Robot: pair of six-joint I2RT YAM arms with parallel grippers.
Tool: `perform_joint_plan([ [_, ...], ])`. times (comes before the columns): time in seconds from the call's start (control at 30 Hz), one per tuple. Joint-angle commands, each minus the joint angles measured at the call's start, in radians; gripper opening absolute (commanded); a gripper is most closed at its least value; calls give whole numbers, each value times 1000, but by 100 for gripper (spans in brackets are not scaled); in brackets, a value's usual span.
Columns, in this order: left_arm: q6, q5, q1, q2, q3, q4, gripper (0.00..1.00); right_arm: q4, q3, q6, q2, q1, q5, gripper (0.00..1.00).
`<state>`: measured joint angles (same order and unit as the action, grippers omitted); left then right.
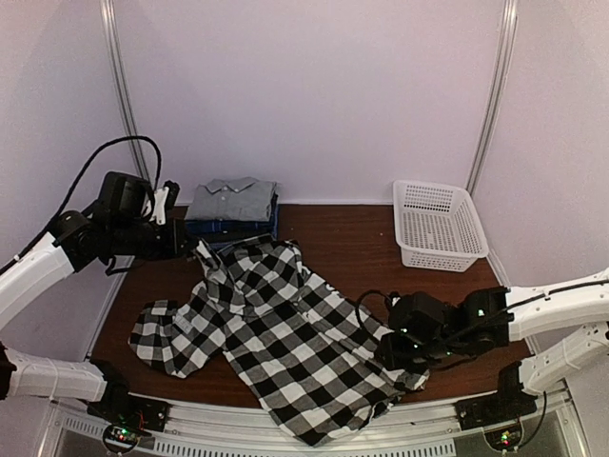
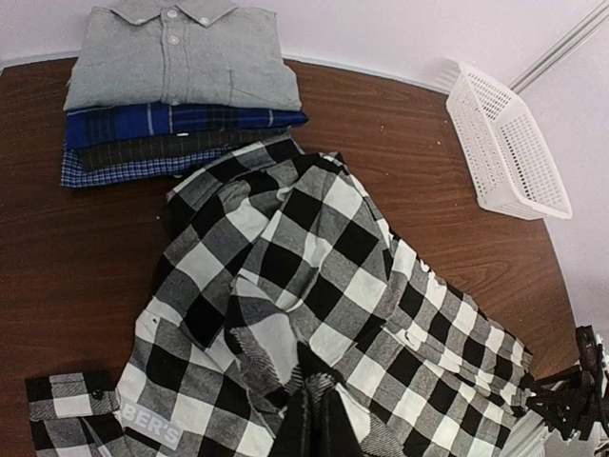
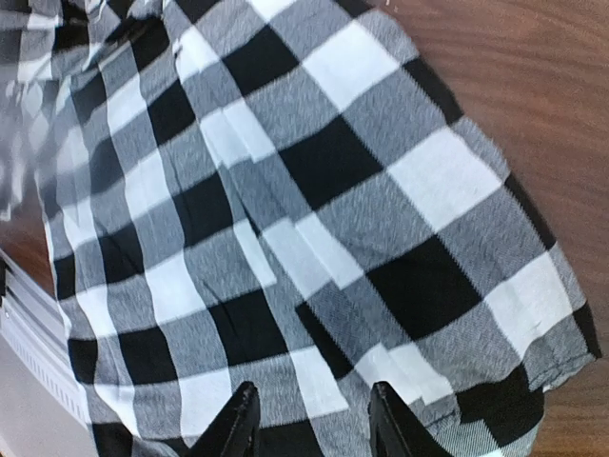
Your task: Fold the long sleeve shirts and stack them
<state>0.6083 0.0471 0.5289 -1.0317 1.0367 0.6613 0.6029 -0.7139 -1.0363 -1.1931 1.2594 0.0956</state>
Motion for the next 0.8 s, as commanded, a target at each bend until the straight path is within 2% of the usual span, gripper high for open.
perform_joint_plan([
  [0.0,-6,85,-1,-44,28,-118,0,-120,-38,76,-14,-94,76,41],
  [0.17,-14,132,4,-116,29,-187,0,-240,-43,196,-44,-274,61,45],
  [0.3,-30,181,15,-240,56,-250,0,-293,10,224,-54,-389,39,46],
  [0.4,-31,217,30,-350,96,-316,0,-361,49,213,-55,-405,-10,44],
  [0.53,-28,241,51,-519,163,-414,0,-464,72,187,-76,-392,-82,37],
  [0.77,-21,290,56,-848,352,-510,0,-588,67,170,-202,-371,-93,31],
])
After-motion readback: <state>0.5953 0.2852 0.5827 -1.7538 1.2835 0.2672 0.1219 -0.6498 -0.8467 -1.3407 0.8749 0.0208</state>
